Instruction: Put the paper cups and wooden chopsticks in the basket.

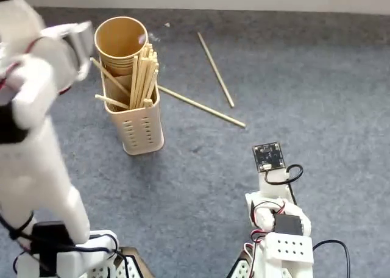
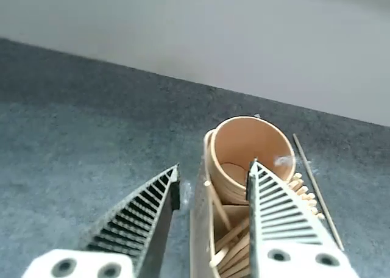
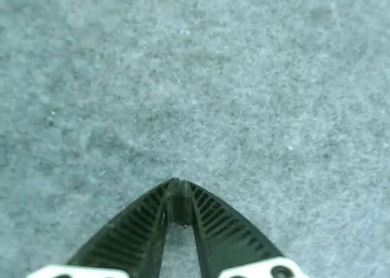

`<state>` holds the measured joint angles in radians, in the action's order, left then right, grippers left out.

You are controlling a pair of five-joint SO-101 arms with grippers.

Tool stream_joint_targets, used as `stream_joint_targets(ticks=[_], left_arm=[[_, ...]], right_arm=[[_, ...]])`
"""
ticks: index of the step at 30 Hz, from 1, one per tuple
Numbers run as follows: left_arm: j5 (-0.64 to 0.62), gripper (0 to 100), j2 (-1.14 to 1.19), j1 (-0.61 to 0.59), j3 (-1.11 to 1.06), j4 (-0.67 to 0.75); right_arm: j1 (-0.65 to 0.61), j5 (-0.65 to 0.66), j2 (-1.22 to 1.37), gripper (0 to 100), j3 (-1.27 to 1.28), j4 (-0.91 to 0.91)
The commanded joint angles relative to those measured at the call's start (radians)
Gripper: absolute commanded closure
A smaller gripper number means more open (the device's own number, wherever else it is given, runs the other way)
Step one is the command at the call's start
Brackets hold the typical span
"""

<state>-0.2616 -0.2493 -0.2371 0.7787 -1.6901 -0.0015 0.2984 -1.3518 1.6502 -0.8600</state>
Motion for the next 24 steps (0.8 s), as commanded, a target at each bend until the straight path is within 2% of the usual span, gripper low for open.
stream_joint_targets(ticks=[1, 2, 3, 6, 9, 12, 16, 24], left_arm=[[0.172, 80, -0.074, -0.171, 0.030, -0.089], [0.258, 80, -0.094, -0.240, -0.001, -0.089], [0.282, 80, -0.116, -0.295, -0.048, -0.089], [0.282, 79, -0.165, -0.381, -0.255, -0.083], [0.285, 79, -0.182, -0.389, -0.486, -0.029], [0.279, 79, -0.183, -0.390, -0.702, 0.095], [0.276, 79, -0.183, -0.429, -0.901, 0.262], [0.278, 79, -0.182, -0.561, -1.113, 0.443]], right_arm=[[-0.008, 0.061, -0.001, 99.4, -0.077, -0.013], [-0.018, 0.061, 0.004, 99.4, -0.122, -0.047], [-0.033, 0.052, 0.018, 99.3, -0.177, -0.077], [-0.099, 0.051, 0.117, 99.0, -0.386, -0.145], [-0.179, 0.055, 0.332, 98.9, -0.628, -0.185], [-0.248, 0.060, 0.619, 98.8, -0.869, -0.214], [-0.340, 0.155, 0.961, 98.5, -1.148, -0.242], [-0.378, 0.379, 1.395, 76.1, -1.520, -0.268]])
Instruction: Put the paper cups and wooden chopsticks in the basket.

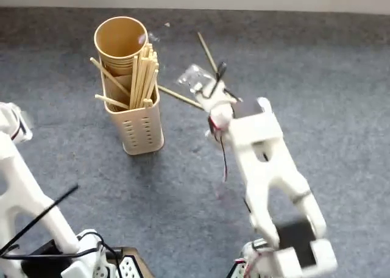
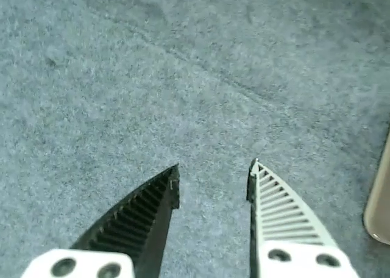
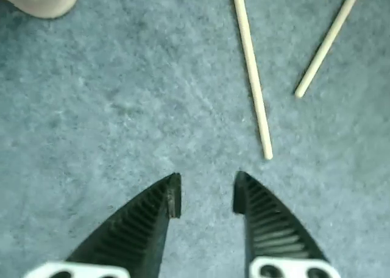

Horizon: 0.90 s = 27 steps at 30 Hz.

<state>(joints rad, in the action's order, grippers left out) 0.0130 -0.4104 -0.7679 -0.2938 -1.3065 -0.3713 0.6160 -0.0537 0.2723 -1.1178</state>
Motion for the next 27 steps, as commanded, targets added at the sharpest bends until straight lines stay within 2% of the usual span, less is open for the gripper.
stream_joint_targets(ticks=[1, 7, 12, 19, 27], left_arm=[[0.005, 79, -0.021, -0.030, -0.065, 0.078], [0.006, 79, -0.022, 0.002, -0.177, 0.163], [0.008, 79, -0.022, 0.033, -0.199, 0.166], [0.008, 79, -0.022, 0.039, -0.200, 0.164], [0.008, 79, -0.022, 0.039, -0.200, 0.164]], right_arm=[[-0.008, 0.069, 0.137, 75.5, -0.179, -0.010], [-0.008, 0.107, 0.349, 75.5, -0.363, -0.008], [-0.008, 0.124, 0.506, 74.3, -0.463, -0.005], [0.039, 0.074, 0.694, 53.6, -0.687, -0.012], [0.073, 0.074, 0.785, 52.3, -0.857, -0.093]])
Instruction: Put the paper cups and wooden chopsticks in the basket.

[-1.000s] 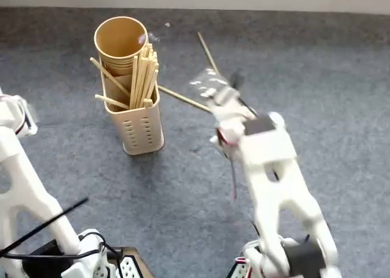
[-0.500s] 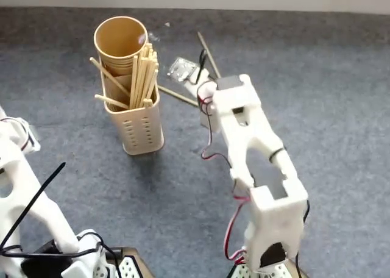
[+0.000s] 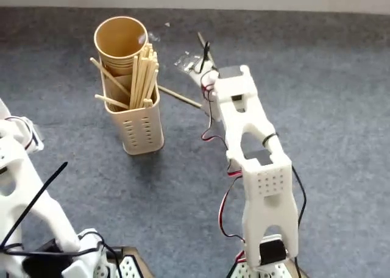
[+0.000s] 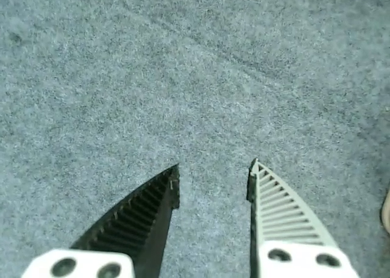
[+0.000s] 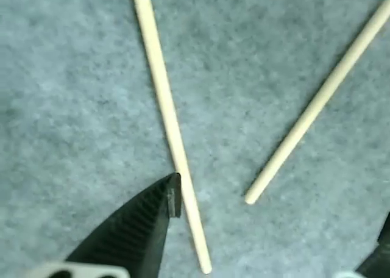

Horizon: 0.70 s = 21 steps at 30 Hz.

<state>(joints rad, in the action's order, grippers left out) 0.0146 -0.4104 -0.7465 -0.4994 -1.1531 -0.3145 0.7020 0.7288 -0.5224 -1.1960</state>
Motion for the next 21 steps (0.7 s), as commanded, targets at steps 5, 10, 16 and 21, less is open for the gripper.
stream_joint_targets(ticks=[5, 10, 16, 21], left_arm=[[0.006, 79, -0.024, 0.018, 0.005, 0.009], [0.006, 79, -0.024, 0.018, 0.005, 0.009], [0.006, 79, -0.024, 0.018, 0.005, 0.009], [0.006, 79, -0.024, 0.018, 0.005, 0.009]], right_arm=[[0.015, -0.012, 0.140, 56.7, -0.073, -0.018], [0.010, -0.011, 0.206, 75.5, -0.074, -0.013], [0.010, -0.015, 0.206, 91.7, -0.074, -0.021], [0.013, -0.017, 0.205, 99.3, -0.090, -0.148]])
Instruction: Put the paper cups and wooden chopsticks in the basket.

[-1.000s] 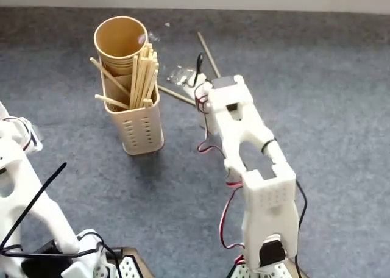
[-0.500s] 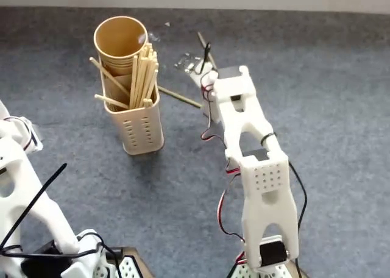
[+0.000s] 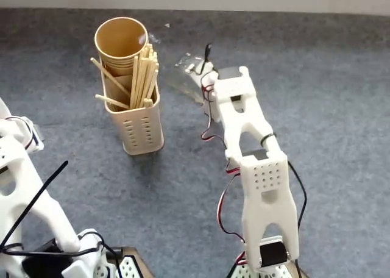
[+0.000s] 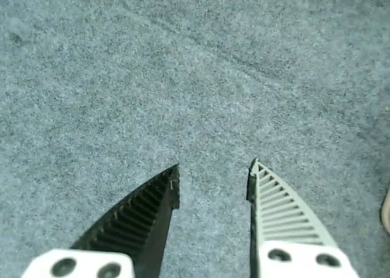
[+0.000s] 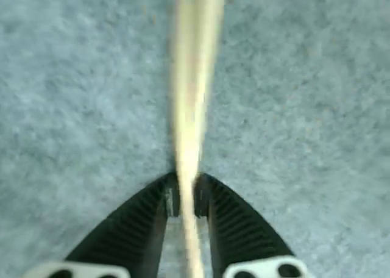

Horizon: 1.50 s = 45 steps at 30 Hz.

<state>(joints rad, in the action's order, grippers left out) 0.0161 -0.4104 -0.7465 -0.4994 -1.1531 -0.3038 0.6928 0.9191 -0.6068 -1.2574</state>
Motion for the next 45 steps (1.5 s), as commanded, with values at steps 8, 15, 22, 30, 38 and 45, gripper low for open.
stream_joint_targets(ticks=[8, 15, 22, 30, 38, 45], left_arm=[[0.005, 79, -0.024, 0.018, 0.005, 0.009], [0.005, 79, -0.024, 0.018, 0.005, 0.009], [0.005, 79, -0.024, 0.018, 0.010, -0.008], [0.005, 79, -0.024, 0.018, 0.012, -0.011], [0.005, 79, -0.024, 0.018, 0.010, -0.011], [0.005, 79, -0.024, 0.018, 0.012, -0.011]], right_arm=[[0.105, -0.011, 0.024, 99.5, -0.216, -0.466], [0.114, -0.020, 0.024, 98.9, -0.239, -0.467], [-0.004, -0.120, 0.024, 96.6, -0.400, -0.378], [-0.028, -0.121, 0.027, 85.7, -0.443, -0.311], [-0.027, -0.118, 0.127, 85.7, -0.423, -0.294], [-0.025, -0.120, 0.133, 85.7, -0.654, -0.443]])
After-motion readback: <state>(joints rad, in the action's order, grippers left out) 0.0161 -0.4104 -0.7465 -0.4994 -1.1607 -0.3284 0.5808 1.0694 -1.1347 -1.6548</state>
